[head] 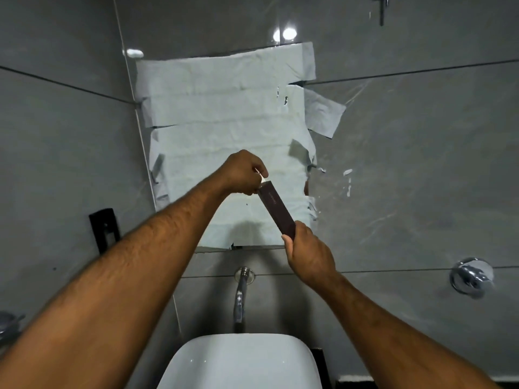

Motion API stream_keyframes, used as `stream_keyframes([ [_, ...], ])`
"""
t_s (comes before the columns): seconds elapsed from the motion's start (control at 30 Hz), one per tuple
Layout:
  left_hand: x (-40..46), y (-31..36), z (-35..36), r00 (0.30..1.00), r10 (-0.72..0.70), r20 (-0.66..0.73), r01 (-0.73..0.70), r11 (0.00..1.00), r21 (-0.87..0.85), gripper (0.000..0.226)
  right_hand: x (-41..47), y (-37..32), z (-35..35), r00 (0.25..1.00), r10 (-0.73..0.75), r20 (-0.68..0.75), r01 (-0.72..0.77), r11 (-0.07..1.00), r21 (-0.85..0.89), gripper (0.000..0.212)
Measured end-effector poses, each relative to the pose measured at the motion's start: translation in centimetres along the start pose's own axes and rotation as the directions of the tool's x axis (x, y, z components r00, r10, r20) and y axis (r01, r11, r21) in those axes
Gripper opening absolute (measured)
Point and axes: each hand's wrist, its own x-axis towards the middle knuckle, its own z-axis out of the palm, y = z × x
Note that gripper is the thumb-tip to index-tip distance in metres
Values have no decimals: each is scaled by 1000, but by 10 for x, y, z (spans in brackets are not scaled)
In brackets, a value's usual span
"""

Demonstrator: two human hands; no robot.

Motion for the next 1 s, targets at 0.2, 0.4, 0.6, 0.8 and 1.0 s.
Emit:
stream_keyframes([
  [0.2,-18,-37,39,899,-423,-113,286,764,-578,21,37,-4,-50,967,-186,174,234,917,-323,25],
  [0.4,-56,-92,95,818,-425,388,329,-207,-921,22,90,-54,-107,839,-334,429,543,561,-625,28],
  [0.6,-94,-119,153,821,-332,465,300,-442,-845,30,92,-104,-95,637,-367,678,765,195,-614,23],
  [0.8,-115,-134,162,837,-311,450,264,-490,-830,31,83,-112,-80,539,-468,701,823,114,-557,22],
  [1.0,-120,-143,157,831,-341,439,255,-468,-846,27,89,-112,-93,537,-553,637,801,97,-591,26],
])
